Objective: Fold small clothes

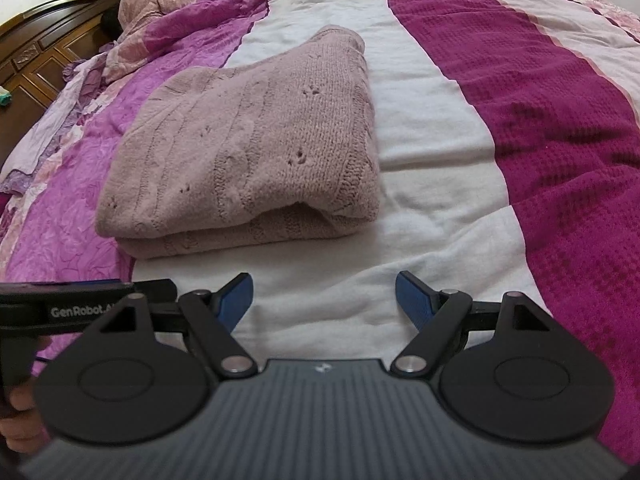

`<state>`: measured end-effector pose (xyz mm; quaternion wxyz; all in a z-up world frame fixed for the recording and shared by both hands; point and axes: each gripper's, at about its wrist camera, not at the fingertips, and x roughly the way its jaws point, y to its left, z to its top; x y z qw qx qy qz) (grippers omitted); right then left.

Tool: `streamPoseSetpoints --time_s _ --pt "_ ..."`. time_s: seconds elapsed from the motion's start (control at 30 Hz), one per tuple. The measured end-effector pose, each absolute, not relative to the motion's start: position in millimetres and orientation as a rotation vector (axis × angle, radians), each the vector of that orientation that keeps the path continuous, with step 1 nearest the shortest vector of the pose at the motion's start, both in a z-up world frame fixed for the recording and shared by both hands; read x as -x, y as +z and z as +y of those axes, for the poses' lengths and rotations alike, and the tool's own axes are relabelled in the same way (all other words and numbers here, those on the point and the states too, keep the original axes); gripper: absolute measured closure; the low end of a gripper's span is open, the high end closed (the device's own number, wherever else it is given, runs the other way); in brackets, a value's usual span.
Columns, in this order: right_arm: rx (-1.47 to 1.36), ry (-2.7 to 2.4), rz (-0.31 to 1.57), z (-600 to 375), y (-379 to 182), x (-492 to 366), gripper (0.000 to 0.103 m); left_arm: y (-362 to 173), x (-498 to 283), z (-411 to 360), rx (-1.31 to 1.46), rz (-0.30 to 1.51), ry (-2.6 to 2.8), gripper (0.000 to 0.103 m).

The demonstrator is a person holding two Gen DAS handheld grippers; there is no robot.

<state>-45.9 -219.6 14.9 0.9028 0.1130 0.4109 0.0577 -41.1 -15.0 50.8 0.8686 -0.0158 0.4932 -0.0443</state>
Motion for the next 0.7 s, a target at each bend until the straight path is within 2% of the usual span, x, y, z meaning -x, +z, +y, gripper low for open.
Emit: streamPoseSetpoints --time_s 0.7 --pt "-0.234 0.12 0.85 -219.8 14.5 46.0 0.023 51.0 42.7 -15.9 0.022 1.032 -0.091 0.032"
